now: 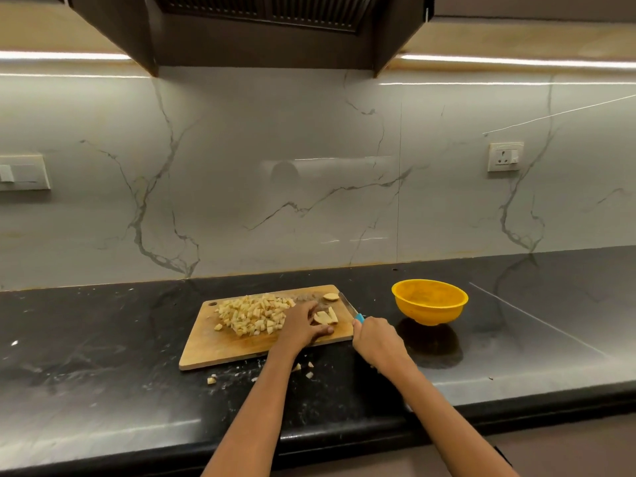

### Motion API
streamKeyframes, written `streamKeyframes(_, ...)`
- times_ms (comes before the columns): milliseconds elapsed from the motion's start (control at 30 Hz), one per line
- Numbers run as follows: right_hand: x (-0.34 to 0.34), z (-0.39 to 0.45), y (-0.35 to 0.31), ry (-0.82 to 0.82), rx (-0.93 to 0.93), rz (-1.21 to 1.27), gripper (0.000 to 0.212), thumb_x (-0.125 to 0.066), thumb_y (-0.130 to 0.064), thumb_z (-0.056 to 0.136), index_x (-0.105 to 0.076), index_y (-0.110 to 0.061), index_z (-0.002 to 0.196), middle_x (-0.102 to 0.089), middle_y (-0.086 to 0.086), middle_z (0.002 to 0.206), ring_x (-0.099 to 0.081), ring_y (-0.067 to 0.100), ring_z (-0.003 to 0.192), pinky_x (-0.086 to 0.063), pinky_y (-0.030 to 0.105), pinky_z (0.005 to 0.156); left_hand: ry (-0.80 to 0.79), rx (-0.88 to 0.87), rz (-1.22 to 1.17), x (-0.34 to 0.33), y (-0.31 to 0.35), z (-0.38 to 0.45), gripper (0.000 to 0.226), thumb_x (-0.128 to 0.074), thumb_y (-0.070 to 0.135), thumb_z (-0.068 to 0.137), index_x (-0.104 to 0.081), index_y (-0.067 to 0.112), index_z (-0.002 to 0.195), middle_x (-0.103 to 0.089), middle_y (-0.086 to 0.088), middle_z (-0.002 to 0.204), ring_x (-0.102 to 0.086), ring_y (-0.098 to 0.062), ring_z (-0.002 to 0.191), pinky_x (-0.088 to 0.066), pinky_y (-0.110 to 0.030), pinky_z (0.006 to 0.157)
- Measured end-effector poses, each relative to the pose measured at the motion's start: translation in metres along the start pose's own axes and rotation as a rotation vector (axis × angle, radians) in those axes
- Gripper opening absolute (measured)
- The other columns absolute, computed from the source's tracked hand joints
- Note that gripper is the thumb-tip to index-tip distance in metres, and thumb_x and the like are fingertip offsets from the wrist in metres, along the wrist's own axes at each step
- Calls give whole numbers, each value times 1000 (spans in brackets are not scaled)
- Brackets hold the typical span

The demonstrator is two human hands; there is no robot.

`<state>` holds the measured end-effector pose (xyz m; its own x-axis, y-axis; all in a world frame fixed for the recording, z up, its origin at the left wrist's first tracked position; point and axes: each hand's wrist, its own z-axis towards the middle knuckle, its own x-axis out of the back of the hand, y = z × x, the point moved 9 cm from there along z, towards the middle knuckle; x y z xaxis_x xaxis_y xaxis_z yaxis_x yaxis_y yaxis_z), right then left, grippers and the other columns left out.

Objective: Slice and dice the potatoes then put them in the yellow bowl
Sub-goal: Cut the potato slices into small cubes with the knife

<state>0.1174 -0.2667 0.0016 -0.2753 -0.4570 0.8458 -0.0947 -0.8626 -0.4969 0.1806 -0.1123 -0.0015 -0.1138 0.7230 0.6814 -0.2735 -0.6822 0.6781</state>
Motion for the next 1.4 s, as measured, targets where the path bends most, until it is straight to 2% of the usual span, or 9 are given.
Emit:
streamKeyframes(233, -1, 2, 3, -28, -11, 42, 44, -34, -40, 102, -55, -8, 123, -62, 5, 104, -57, 11, 79, -45, 23, 63, 94, -80, 71, 10, 11, 4, 54, -71, 17, 80, -52, 9, 130, -55, -8, 130, -50, -20, 120, -37, -24, 98)
streamKeyframes(433, -3, 4, 8, -28, -36, 78, 44, -34, -41, 102, -55, -9, 124, -58, 1, 94, -58, 9, 78, -46, 21, 60, -149, -184, 221, -2, 22, 13, 66, -48, -20, 79, -50, 17, 133, -38, -6, 147, -30, -23, 138, -29, -31, 109)
streamKeyframes(733, -2, 3, 10, -34, -46, 108, 44, -33, -40, 102, -55, -7, 122, -56, 1, 91, -58, 10, 75, -49, 23, 60, -311, -200, 393, -18, 18, 26, 66, -45, -18, 81, -53, 24, 131, -27, -7, 153, -19, -27, 143, -16, -46, 117)
streamKeyframes(867, 2, 0, 9, -23, -35, 96, 44, -33, -39, 102, -55, -7, 122, -56, 2, 93, -56, 10, 75, -45, 21, 59, -326, -212, 453, -17, 18, 20, 58, -46, -13, 85, -51, 17, 133, -27, -6, 152, -23, -26, 141, -20, -38, 116)
streamKeyframes(967, 2, -2, 5, -32, -14, 57, 44, -34, -39, 102, -56, -6, 123, -62, 5, 104, -57, 12, 80, -44, 23, 63, -332, -95, 429, -15, 17, 16, 30, -47, 1, 92, -63, 9, 116, -55, -12, 126, -55, -23, 109, -40, -28, 91)
streamKeyframes(1067, 0, -9, -1, -57, 18, -36, 44, -35, -37, 102, -58, -5, 120, -63, 8, 111, -62, 18, 93, -43, 25, 66, -291, -31, 432, -11, 18, 11, 26, -46, 3, 92, -56, 12, 69, -59, -9, 88, -54, -20, 79, -40, -29, 78)
streamKeyframes(1133, -1, -16, -2, -50, 21, -85, 43, -36, -37, 102, -58, -5, 119, -63, 8, 113, -63, 21, 100, -45, 27, 72, -248, -42, 421, -10, 16, 10, 30, -47, 4, 92, -49, 15, 63, -57, -6, 84, -52, -16, 73, -42, -29, 77)
streamKeyframes(1267, 4, -25, 0, -7, 10, -138, 40, -37, -36, 101, -59, -7, 118, -64, 6, 111, -63, 19, 99, -47, 27, 72, -166, -105, 396, -6, 3, 9, 11, -56, 9, 90, -64, 9, 82, -61, -4, 92, -53, -12, 85, -44, -32, 95)
streamKeyframes(1400, 0, -23, -7, -44, 50, -185, 36, -41, -34, 100, -59, -8, 118, -64, 7, 111, -64, 21, 100, -49, 29, 78, -105, -180, 313, 0, 10, 2, 34, -64, 12, 86, -62, 4, 119, -62, -8, 123, -55, -18, 115, -35, -19, 95)
